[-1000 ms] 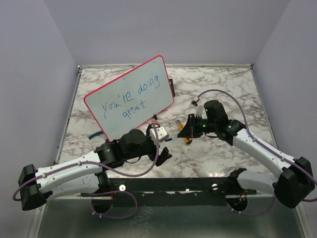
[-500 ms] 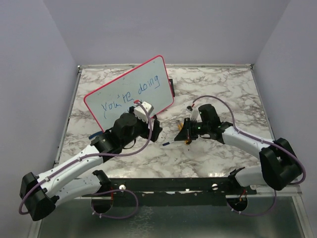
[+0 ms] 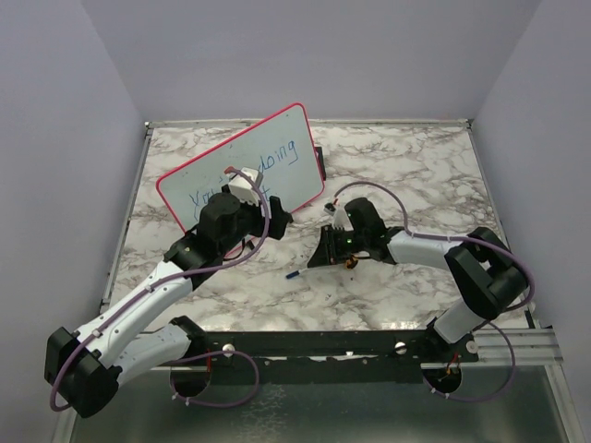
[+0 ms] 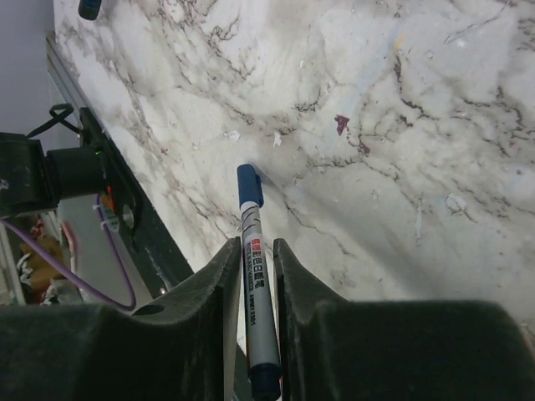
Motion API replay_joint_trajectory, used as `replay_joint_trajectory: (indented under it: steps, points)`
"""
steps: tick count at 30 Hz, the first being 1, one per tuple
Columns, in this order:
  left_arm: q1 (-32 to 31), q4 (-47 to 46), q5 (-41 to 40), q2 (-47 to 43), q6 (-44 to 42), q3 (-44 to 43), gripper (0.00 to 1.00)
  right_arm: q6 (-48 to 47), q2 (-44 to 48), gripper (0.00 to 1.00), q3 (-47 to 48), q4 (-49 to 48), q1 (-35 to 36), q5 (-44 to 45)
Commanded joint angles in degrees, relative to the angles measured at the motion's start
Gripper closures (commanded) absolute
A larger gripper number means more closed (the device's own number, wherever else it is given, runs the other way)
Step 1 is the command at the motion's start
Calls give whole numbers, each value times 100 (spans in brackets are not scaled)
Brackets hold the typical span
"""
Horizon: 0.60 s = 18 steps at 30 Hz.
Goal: Write a sentence on the whiteboard
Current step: Place the whiteboard marker at the center of the board.
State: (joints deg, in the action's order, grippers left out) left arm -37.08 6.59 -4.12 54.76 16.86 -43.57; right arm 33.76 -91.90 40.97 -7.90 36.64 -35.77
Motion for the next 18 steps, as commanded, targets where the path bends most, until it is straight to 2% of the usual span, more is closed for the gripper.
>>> replay_joint_trajectory:
  steps: [1,8,18]
  points:
    - [90,-74,-32,-40,149,-47,1,-267,-88,71,187,54,7,560]
    - [131,-71,59,-9,241,-55,1,-543,207,40,316,466,10,1100]
    - [293,-61,-49,-11,351,-71,1,-987,970,11,613,1491,-6,2438]
